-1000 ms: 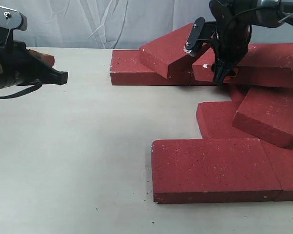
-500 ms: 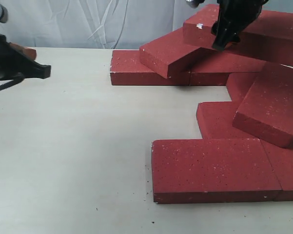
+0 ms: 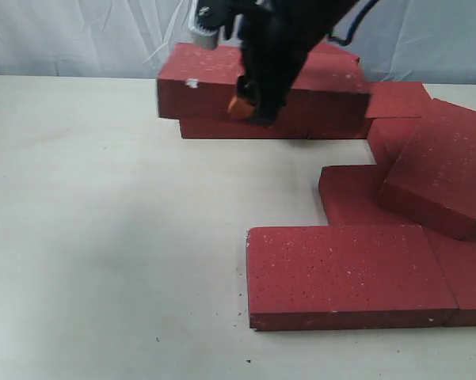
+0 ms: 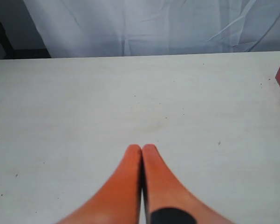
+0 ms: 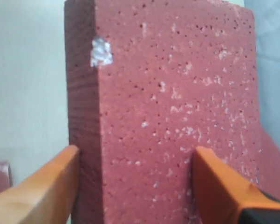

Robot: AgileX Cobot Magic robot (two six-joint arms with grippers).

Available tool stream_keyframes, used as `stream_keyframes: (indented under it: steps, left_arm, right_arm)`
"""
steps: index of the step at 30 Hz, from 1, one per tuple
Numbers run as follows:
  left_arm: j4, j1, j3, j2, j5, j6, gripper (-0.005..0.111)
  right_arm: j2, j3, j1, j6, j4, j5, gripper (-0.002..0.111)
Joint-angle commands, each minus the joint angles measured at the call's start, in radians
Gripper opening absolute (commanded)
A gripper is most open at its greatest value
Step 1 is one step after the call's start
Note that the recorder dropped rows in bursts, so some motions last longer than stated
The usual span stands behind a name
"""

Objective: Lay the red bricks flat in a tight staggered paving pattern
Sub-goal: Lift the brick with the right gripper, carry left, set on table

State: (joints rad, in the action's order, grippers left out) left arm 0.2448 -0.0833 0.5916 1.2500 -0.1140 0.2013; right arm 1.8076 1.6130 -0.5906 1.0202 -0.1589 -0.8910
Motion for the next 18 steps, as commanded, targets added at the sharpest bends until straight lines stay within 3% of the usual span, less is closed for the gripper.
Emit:
stream_keyframes:
  steps: [1,9,18]
  left_arm:
    - [-0.011,-0.007,-0.013,-0.008,-0.037,0.005,0.0]
    - [-0.012,-0.09,-0.013,-0.008,-0.037,0.005,0.0]
    - [-0.012,-0.107,-0.013,-0.006,-0.046,0.007,0.0]
  right_arm:
    - [0.093,0.018,-0.102,0.026,-0.011,0.144,-0.001]
    - [0.342,0.161,-0.241,0.026,0.033,0.252,-0.001]
    - [0.512,0.246,-0.247,0.021,0.062,0.395,-0.001]
